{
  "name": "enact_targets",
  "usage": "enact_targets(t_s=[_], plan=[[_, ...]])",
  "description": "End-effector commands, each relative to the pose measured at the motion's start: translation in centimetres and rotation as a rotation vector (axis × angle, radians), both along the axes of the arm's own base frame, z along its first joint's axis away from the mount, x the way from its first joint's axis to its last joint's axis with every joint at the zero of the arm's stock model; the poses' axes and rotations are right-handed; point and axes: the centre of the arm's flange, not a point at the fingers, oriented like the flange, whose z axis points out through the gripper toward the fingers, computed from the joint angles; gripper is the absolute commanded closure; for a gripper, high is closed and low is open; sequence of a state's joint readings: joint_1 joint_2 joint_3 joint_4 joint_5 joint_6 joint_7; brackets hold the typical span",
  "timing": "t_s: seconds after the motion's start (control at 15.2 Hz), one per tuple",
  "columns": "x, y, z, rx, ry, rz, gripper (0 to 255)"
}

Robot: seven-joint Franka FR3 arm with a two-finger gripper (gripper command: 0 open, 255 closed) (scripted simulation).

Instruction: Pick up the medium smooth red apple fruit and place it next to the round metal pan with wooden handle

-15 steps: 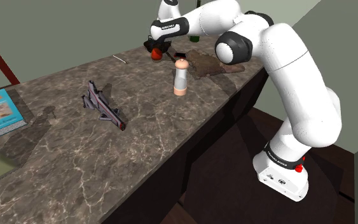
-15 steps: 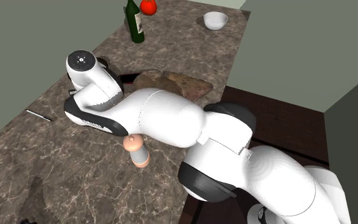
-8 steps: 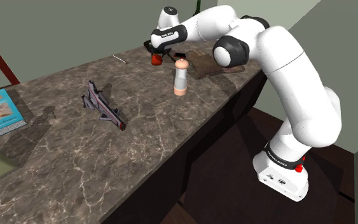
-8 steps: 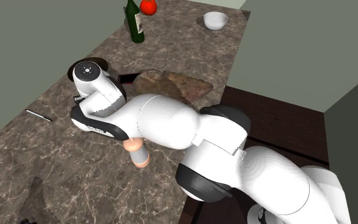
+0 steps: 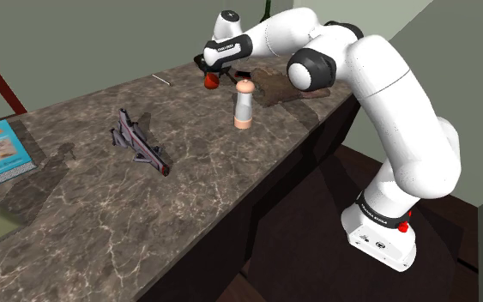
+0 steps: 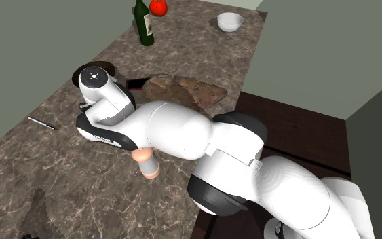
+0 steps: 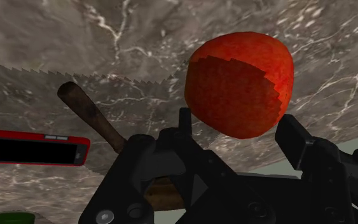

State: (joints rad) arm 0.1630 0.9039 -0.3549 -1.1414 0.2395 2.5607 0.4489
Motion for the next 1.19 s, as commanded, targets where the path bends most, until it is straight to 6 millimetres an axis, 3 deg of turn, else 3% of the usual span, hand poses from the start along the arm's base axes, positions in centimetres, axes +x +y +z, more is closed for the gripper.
enact_targets(t_s=[0.0,0.33,0.59,1.12], plan=[[0.0,0.1,-0.2,0.000,0.003,0.000,0],[0.0,0.0,-0.2,0.000,0.003,0.000,0],[-2.6,0.7,4.1,0.000,0.003,0.000,0],[-2.6,0.7,4.1,0.000,0.003,0.000,0]])
